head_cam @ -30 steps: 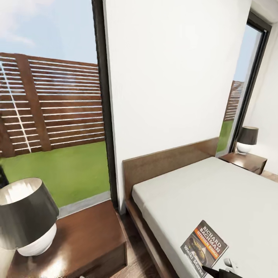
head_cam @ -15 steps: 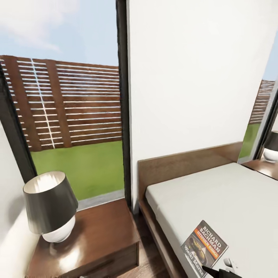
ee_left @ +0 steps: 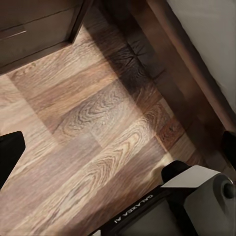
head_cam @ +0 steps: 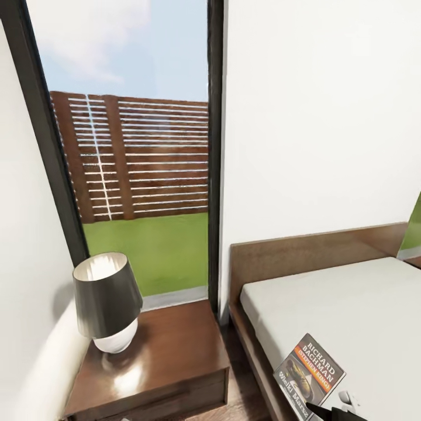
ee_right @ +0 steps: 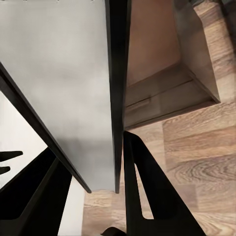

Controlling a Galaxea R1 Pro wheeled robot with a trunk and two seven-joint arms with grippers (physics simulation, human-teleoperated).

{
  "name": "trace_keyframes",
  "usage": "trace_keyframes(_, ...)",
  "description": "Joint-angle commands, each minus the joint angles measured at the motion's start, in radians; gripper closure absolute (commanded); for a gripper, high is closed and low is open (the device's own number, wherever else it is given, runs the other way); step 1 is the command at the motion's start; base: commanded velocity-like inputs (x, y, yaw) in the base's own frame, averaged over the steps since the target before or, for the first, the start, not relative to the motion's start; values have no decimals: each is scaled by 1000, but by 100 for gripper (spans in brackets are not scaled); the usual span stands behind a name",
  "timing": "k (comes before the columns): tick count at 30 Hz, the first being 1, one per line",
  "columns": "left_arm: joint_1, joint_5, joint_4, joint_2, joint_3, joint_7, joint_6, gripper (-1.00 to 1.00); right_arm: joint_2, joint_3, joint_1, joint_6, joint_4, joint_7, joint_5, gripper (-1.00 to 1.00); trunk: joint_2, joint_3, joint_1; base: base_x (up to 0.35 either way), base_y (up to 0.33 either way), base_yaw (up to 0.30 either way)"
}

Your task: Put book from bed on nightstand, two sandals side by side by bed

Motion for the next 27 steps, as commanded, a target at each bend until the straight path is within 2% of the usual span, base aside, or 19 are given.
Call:
trace_keyframes(1,-1,0,1,0,-6,-1,-8,-100,-1,5,-1,10,-1,1,-12,100,-1,-2,0,0,0,127)
trace_keyframes(19,-1,0,0,-1,-7,-1,-8,-100,-1,5,-1,10,-1,1,-12,100,-1,-30,0,0,0,19)
trace_keyframes(27,-1,0,1,-1,-6,-1,-8,-100,-1,5,-1,9,-2,5,-12,100,-1,-37,0,0,0,192)
